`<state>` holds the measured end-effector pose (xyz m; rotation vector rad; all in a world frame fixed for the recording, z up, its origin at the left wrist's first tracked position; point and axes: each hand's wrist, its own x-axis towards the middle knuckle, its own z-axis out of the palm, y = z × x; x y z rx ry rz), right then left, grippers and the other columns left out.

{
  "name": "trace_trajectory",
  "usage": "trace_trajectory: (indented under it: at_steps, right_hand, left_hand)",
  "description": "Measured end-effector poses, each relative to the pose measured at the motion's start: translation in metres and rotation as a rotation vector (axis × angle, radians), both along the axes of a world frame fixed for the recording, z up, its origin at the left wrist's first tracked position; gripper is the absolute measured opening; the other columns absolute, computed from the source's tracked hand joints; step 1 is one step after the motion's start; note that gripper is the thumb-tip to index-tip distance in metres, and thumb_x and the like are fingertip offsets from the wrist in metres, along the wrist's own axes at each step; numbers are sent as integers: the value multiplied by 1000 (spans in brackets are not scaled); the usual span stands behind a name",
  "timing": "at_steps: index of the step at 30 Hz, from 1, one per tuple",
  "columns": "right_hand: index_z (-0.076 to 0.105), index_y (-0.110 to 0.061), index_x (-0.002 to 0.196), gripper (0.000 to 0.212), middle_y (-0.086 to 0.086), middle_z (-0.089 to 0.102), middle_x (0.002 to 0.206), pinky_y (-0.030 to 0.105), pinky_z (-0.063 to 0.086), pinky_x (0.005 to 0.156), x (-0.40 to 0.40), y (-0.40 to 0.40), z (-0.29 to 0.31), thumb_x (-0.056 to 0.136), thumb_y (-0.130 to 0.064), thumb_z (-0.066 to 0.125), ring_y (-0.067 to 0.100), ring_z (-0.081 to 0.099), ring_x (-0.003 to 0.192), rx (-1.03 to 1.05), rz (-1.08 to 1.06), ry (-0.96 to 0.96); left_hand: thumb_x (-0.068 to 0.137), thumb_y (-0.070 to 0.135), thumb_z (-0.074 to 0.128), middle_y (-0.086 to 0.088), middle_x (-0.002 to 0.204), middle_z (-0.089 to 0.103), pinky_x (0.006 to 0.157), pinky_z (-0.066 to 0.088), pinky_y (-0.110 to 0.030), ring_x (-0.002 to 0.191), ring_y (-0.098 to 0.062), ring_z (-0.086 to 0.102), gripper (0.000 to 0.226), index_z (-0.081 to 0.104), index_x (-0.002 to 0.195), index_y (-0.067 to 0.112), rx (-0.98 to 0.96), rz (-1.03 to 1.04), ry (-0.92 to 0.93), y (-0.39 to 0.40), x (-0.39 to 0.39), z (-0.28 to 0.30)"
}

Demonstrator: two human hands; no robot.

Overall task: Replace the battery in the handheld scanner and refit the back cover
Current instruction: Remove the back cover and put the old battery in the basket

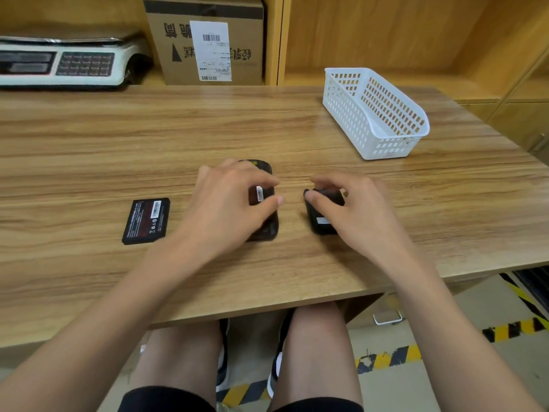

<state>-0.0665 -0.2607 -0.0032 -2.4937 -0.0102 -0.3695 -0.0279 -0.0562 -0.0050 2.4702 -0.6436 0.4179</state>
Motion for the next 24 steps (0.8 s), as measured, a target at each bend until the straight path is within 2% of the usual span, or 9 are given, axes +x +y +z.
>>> trace_trajectory:
  at_steps: [7, 10, 12, 15, 19, 24]
  right_hand:
    - [62, -36, 130, 46, -10, 73, 117, 23, 40, 92, 12, 26, 0, 86, -45, 70, 8, 62, 115, -86, 186, 66]
    - [60, -34, 134, 51, -8, 71, 123, 25, 42, 102, 15, 32, -2, 85, -42, 72, 7, 59, 122, -55, 226, 88]
    - [59, -32, 135, 53, -7, 69, 126, 24, 41, 105, 16, 34, -4, 84, -40, 74, 4, 58, 124, -43, 256, 90]
    - [58, -32, 136, 57, -7, 67, 129, 19, 40, 105, 18, 35, -4, 83, -37, 76, -1, 57, 124, -39, 286, 97]
    - [55, -33, 138, 58, -9, 64, 133, 27, 42, 108, 19, 33, -5, 84, -37, 75, 2, 56, 125, -77, 316, 94]
    - [53, -35, 139, 58, -4, 68, 128, 37, 48, 102, 21, 32, -9, 85, -37, 73, 11, 62, 119, -119, 327, 57]
  left_hand:
    - [80, 52, 61, 6, 116, 74, 94, 45, -51, 112, -20, 62, 43, 76, 109, 24, 80, 22, 81, 38, 2, -4]
    - [79, 53, 61, 4, 118, 74, 96, 46, -49, 111, -22, 64, 47, 76, 111, 22, 103, 7, 74, 44, 2, -5]
    - [78, 59, 60, 4, 119, 74, 97, 46, -46, 110, -22, 65, 54, 76, 112, 21, 108, -17, 77, 47, 3, -6]
    - [75, 64, 58, 1, 122, 72, 98, 48, -48, 111, -21, 65, 62, 75, 114, 19, 93, -61, 104, 53, 6, -9]
    - [78, 46, 77, -1, 127, 69, 107, 44, -35, 122, -16, 62, 51, 72, 120, 18, 22, -91, 159, 57, 8, -12]
    - [79, 39, 79, 0, 129, 68, 106, 43, -29, 122, -13, 61, 48, 71, 122, 19, 25, -129, 148, 59, 11, -14]
